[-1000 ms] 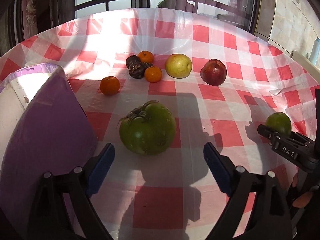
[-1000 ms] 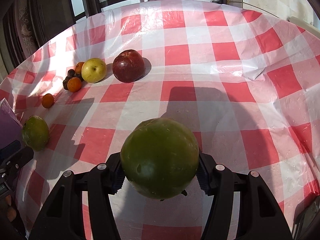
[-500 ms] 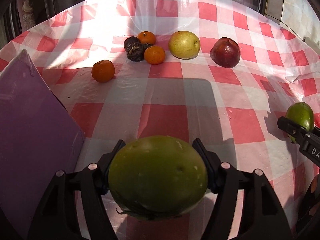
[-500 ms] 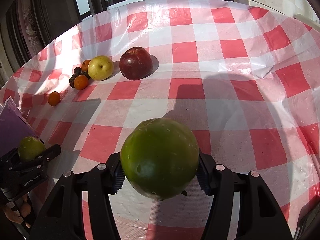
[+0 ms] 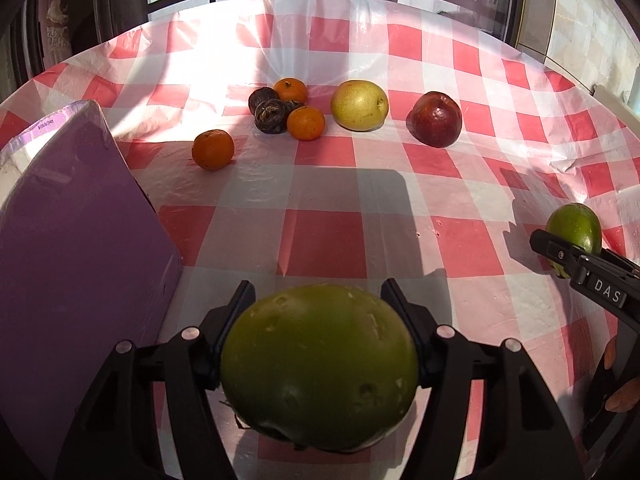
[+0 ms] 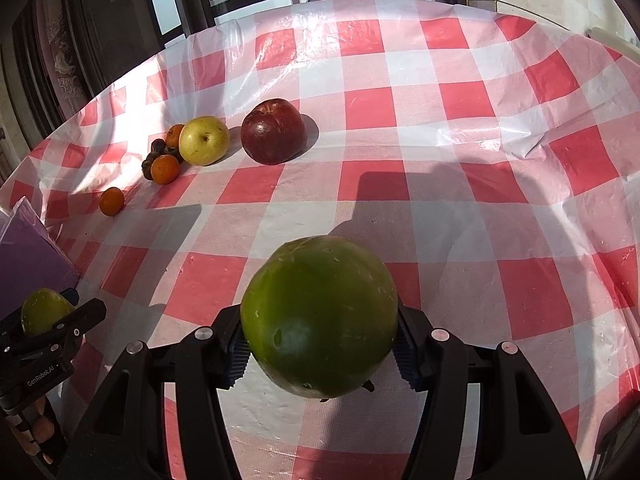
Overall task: Organize fruits
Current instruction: 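Carry both green fruits with both grippers over the white purple-rimmed box, then lower both green fruits into the box and open both grippers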
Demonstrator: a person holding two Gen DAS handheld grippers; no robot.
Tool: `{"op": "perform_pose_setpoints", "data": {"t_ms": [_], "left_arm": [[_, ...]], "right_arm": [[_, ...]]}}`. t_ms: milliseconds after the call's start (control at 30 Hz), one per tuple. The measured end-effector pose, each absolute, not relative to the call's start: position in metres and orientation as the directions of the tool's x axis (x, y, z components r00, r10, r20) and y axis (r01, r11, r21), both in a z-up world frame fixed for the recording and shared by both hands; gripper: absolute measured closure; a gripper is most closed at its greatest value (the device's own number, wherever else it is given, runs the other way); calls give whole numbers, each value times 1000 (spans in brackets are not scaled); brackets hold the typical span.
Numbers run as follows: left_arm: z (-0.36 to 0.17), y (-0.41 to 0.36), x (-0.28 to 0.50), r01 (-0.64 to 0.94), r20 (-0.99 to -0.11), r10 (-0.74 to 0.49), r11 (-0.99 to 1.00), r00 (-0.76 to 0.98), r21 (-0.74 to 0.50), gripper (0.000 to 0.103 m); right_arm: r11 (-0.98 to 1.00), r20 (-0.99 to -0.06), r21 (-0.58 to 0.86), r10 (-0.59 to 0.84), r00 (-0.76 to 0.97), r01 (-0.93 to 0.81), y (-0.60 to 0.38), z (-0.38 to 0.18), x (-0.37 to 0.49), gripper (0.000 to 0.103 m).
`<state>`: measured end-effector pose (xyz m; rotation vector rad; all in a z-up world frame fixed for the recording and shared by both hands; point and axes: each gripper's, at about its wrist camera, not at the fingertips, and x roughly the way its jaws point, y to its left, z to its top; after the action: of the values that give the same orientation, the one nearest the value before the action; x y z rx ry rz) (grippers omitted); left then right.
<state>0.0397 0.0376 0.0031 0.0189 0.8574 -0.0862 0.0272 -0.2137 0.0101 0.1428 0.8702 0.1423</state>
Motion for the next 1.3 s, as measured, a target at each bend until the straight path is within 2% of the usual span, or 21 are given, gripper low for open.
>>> {"op": "perform_pose_setpoints", "data": {"t_ms": [200,433,633,767,833,933,1100,1200,1300], "left_arm": [[59,59,9,95,-684,-146,989,714,-111,38],[142,115,-37,83,-581,-157,985,798,-151,38],[173,174,-82,6,-651,-113,986,751,-164,38],[151,225,-82,-80,-758,-54,987,650,-140,38],[136,246,-79,-114,-807,-29,986,589,-118,38],[113,266,-76,-126,-867,6,990,497,-66,38],[83,270,-71,-79,-932,66,996,356,41,38],[64,267,-68,-39,-962,77,997,263,69,38],[53,268,-69,-37,-982,79,997,171,73,38]], "right_arm": [[937,-709,342,308,634,-72,-206,23,17,45],[860,-603,392,509,614,-328,-118,94,-1,45],[696,-517,428,712,475,-577,-12,157,-19,45],[600,-515,429,777,362,-675,58,182,-25,45],[608,-565,375,748,347,-699,91,184,-26,45],[629,-692,315,664,282,-711,135,163,-18,45],[661,-897,83,376,233,-746,180,99,-12,45],[619,-952,-41,215,219,-784,196,71,-13,45],[567,-967,-123,117,227,-815,204,66,-16,46]]}}
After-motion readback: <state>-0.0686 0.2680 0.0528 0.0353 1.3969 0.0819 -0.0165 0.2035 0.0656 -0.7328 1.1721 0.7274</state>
